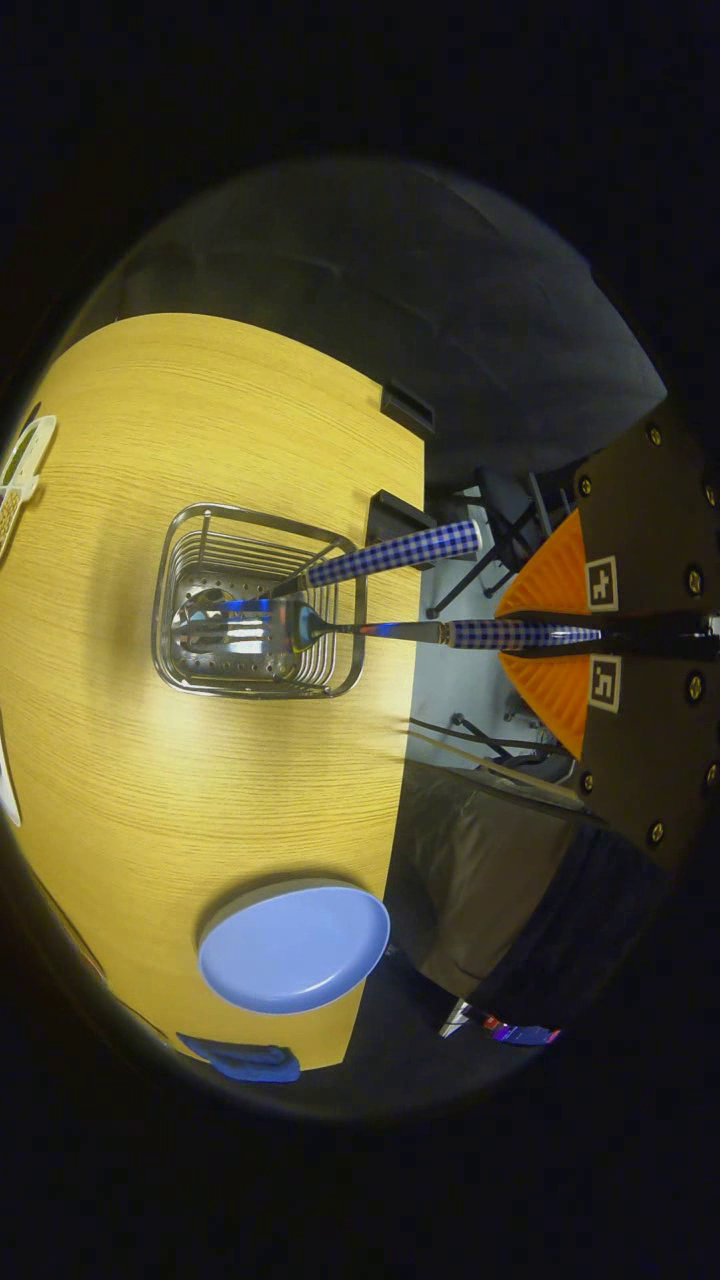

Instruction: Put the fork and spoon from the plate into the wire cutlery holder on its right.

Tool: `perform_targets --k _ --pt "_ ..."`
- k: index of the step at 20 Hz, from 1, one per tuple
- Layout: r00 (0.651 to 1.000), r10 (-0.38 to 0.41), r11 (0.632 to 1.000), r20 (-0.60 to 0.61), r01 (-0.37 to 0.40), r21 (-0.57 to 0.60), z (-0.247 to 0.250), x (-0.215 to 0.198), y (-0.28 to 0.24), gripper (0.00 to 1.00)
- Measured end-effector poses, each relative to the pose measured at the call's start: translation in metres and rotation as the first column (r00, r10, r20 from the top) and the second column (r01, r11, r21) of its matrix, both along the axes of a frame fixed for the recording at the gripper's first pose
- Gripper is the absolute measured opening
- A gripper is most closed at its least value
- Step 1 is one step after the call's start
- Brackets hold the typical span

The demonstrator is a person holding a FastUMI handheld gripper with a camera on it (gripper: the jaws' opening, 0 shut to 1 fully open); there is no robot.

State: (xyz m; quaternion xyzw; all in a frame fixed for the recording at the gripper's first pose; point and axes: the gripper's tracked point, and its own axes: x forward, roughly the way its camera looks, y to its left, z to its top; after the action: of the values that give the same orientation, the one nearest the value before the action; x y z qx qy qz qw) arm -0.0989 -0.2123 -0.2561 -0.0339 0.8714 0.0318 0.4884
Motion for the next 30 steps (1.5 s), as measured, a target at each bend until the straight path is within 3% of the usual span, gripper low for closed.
perform_targets --k 8,13,18,19,20,22,24,26,30 --pt "0.987 0.018 0.999 -0.161 -0.024 -0.032 -0.001 0.023 -0.005 0.01" --pt "0.976 0.075 0.996 -0.202 -0.084 -0.038 0.008 0.054 -0.001 0.02" --pt "0.967 0.125 0.990 -0.220 -0.137 -0.038 0.015 0.072 -0.003 0.11" --pt "0.969 0.132 0.989 -0.209 -0.142 -0.033 0.014 0.067 -0.004 0.16" --pt "0.972 0.130 0.990 -0.194 -0.137 -0.023 0.018 0.073 0.000 0.42" --pt "0.980 0.122 0.992 -0.155 -0.124 -0.008 0.027 0.074 0.003 0.78" --pt "0.983 0.154 0.988 -0.100 -0.156 -0.019 0.039 0.074 -0.005 0.95" --pt "0.984 0.172 0.984 -0.035 -0.173 -0.031 0.048 0.076 -0.010 0.95" --pt "0.977 0.119 0.992 0.176 -0.112 -0.049 0.072 0.090 -0.004 0.95"
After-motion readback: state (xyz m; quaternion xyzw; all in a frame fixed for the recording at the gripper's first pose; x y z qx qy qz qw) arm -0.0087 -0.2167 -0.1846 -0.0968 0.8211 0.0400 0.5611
